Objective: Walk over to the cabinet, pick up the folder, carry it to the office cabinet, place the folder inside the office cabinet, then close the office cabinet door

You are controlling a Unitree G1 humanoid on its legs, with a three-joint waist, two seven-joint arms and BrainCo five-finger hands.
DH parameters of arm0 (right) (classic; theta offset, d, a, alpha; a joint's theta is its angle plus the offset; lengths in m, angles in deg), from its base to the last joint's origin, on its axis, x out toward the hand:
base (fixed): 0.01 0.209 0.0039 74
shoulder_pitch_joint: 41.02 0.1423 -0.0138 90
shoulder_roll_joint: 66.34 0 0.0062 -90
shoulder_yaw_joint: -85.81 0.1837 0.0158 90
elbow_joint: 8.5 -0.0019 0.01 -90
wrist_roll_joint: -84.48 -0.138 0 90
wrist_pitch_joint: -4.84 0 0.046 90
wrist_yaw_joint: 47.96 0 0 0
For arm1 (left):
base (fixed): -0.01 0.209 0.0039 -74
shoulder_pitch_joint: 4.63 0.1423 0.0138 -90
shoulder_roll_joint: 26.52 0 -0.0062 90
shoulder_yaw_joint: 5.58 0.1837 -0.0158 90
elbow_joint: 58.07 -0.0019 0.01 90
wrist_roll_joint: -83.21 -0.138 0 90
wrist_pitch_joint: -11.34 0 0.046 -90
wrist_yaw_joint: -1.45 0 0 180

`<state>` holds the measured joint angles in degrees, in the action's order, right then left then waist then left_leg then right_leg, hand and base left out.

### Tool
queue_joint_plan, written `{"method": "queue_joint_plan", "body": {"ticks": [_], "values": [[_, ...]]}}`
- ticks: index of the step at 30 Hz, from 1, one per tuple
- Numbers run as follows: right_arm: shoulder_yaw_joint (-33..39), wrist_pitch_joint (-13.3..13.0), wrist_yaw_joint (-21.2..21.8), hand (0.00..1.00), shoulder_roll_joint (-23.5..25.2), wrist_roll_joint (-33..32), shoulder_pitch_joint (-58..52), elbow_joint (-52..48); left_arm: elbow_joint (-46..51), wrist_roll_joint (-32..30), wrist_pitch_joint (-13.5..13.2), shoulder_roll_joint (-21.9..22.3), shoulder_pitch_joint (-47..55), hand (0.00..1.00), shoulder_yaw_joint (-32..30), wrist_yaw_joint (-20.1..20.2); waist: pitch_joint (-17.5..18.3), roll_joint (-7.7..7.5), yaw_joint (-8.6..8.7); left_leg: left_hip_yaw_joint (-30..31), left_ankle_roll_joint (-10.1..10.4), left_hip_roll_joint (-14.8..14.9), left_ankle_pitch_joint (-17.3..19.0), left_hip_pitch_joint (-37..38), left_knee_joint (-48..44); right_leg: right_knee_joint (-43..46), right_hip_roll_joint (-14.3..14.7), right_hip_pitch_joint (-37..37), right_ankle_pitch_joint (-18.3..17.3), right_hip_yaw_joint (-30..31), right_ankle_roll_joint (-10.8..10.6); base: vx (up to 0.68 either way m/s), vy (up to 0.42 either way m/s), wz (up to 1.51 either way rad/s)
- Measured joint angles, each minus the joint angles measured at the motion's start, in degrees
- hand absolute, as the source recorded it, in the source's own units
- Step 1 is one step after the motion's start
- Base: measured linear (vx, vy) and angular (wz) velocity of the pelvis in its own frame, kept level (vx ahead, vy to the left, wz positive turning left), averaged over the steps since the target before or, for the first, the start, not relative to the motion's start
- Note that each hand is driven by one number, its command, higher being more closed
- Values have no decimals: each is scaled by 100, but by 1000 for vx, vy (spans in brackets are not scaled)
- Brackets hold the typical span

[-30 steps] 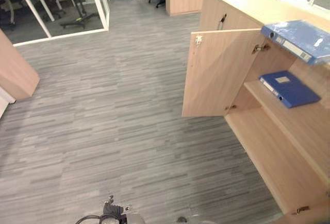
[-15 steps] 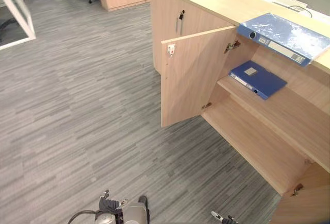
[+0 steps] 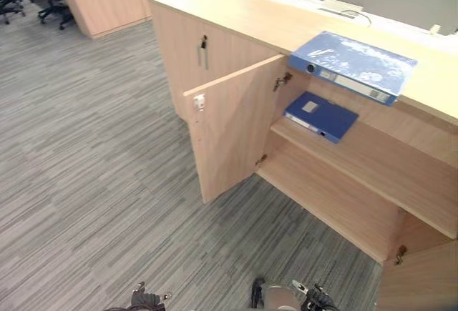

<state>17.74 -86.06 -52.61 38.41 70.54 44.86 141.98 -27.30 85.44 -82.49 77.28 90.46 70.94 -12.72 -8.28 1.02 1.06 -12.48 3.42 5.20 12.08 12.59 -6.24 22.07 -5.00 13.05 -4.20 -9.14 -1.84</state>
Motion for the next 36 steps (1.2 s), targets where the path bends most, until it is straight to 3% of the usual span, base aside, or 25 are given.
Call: {"method": "queue_joint_plan", "body": {"ticks": [1, 5, 9, 11, 12, 14, 15, 17, 19, 20, 21, 22, 23, 24, 26, 28, 33, 36], "values": [[123, -30, -2, 0, -8, -12, 1, -21, 24, -1, -3, 165, -44, 0, -59, 0, -27, 104, 21, -101, -2, 86, -6, 26, 5, 57, 123, 5, -90, -6, 103, 370, -267, -32], [309, -21, -3, 0, -24, -6, -69, -18, 44, -37, -11, 370, -284, 0, -101, 8, -104, 88, 68, -309, 133, 251, -129, 176, 36, 341, 296, 68, -408, -183, 303, 225, -221, -23], [468, 102, 12, 0, 18, 44, -455, 4, 99, -117, -12, 558, -346, 0, -177, 30, -56, 75, 165, -408, 218, 402, -175, 240, -290, 299, 381, -129, -830, -259, 172, 94, -119, -2], [723, 130, 12, 0, 110, -71, -630, 9, 261, -107, -10, 592, -310, 0, -302, 116, -53, 77, 199, -328, 372, 795, -97, -468, -2134, -151, 502, -560, -813, -349, 158, 183, -168, -7], [691, 133, 13, 0, 100, -87, -698, -13, 468, -93, -11, 598, -206, 0, -483, 140, -49, 102, 178, -142, 519, 1140, -371, -990, -3483, -292, 674, -799, -804, -318, 176, 174, -144, -34], [499, 128, 8, 0, 39, -92, -731, -27, 686, -91, -15, 589, -61, 0, -606, 146, -51, 102, 146, 172, 539, 1402, -982, -1443, -4678, -393, 897, -1046, -797, -132, 336, 185, -53, -66], [157, 125, -9, 0, -69, -83, -684, -34, 877, -94, -24, 550, 92, 0, -604, 146, -44, 76, 75, 405, 503, 1429, -961, -1890, -5809, -486, 1092, -1319, -786, 199, 563, 261, 13, -97], [-59, 126, -14, 0, -107, -53, -586, -125, 927, -95, -21, 494, 184, 0, -573, 147, -27, 46, -56, 309, 365, 1300, -515, -2190, -6168, -712, 1166, -1638, -695, 677, 728, 322, 76, -129], [-254, 128, -12, 0, -150, -29, -375, -173, 981, -38, -72, 485, 254, 0, -578, 152, -25, 43, -167, 439, 142, 939, -26, -2476, -5472, -853, 1142, -1839, -650, 1302, 768, 308, 151, -152], [-338, 127, -13, 0, -159, -24, -267, -170, 976, -42, -86, 480, 245, 0, -559, 153, -18, 32, -226, 579, 78, 748, 146, -2571, -4931, -857, 1092, -1881, -598, 1539, 685, 213, 155, -137], [-359, 128, -13, 0, -159, -3, -180, -150, 964, -42, -90, 470, 228, 0, -538, 154, -20, 29, -260, 748, 98, 579, 243, -2590, -4408, -858, 1046, -1916, -587, 1714, 663, 204, 207, -137], [-396, 122, -13, 0, -143, 59, -45, -84, 905, -54, -98, 454, 198, 0, -413, 153, 0, 23, -301, 1239, 151, 233, 251, -2515, -3159, -896, 939, -1925, -613, 2041, 581, 250, 289, -141], [-489, 104, -14, 0, -151, 123, 44, -4, 832, -138, -103, 433, 183, 0, -257, 145, 43, 83, -311, 1831, 248, 3, -51, -2338, -1786, -923, 899, -1944, -684, 2294, 438, 242, 313, -128], [-563, 99, -12, 0, -155, 174, 46, 3, 761, -156, -104, 433, 163, 0, -197, 144, 83, 129, -314, 2045, 370, -25, -624, -2292, -1404, -945, 909, -1956, -729, 2413, 361, 265, 330, -86], [-628, 97, -11, 0, -49, 176, 57, 84, 464, -204, -97, 169, -36, 0, -6, 139, 194, -146, -274, 1912, 219, -265, -923, -2001, -976, -1060, 602, -2022, -674, 2525, 130, 282, 289, -35], [-624, 96, -13, 0, -33, 177, 104, 226, 344, -292, -94, 37, -49, 0, 211, 143, 256, -261, -253, 1654, 81, -407, -967, -1827, -674, -1149, 379, -2009, -655, 2606, 103, 252, 222, -37], [-552, 102, -1, 0, -32, 162, 181, 462, 172, -292, -76, -153, -103, 0, 586, 169, 281, -240, -216, 1182, -171, -580, -859, -1443, -377, -1074, 160, -1992, -585, 2944, -10, 133, 164, -52], [-522, 121, 11, 0, -32, 163, 135, 447, 160, -268, -63, -63, -93, 0, 522, 218, 233, -204, -208, 846, -237, -505, -740, -1152, -232, 276, 319, -1408, -741, 2997, -262, -1, 59, -64]]}}
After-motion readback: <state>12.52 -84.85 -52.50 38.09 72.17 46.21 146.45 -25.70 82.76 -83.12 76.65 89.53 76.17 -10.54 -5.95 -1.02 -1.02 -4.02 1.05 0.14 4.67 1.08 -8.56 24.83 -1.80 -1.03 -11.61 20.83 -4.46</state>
